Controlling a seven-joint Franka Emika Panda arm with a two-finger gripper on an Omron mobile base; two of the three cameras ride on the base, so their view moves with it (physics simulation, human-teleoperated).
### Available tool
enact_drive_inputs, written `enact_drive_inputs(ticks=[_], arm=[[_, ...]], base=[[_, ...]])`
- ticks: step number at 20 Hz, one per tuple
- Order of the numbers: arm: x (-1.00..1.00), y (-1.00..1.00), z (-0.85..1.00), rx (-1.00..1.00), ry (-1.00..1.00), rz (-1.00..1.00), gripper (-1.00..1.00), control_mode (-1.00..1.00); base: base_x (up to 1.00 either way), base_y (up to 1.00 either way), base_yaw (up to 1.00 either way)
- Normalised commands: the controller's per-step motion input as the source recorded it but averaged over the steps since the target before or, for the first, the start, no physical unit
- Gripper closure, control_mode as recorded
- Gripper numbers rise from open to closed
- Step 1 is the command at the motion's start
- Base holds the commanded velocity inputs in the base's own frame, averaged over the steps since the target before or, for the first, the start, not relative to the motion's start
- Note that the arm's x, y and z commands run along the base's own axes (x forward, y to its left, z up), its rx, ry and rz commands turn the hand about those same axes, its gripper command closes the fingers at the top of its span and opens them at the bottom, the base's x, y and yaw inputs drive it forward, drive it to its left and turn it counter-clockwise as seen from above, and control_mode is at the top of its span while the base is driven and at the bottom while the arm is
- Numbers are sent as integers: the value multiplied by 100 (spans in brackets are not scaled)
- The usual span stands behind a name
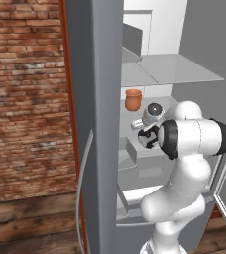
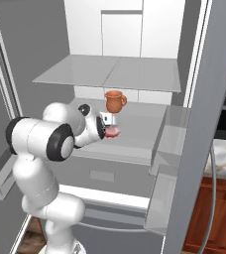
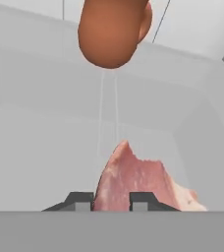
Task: Take the steak from the fridge and place it on the digital scale on the counter by the fridge. Wait a few seconds for a reading, then move it to the plate on the dining counter.
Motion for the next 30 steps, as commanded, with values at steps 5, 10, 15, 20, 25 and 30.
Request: enact_drive_inputs(ticks=[5,10,15,20,25,30], arm=[[-100,20,78,15,-14,-5,100,-100],[-99,6,100,22,2,-10,100,-100],[-77,0,100,22,16,-15,100,-100],[-42,-1,100,20,31,-14,100,-100],[-53,-4,84,16,42,-9,100,-100],[-52,0,5,3,31,-3,100,-100]], base=[[0,0,0],[0,0,0],[0,0,0],[0,0,0],[0,0,0],[0,0,0]])
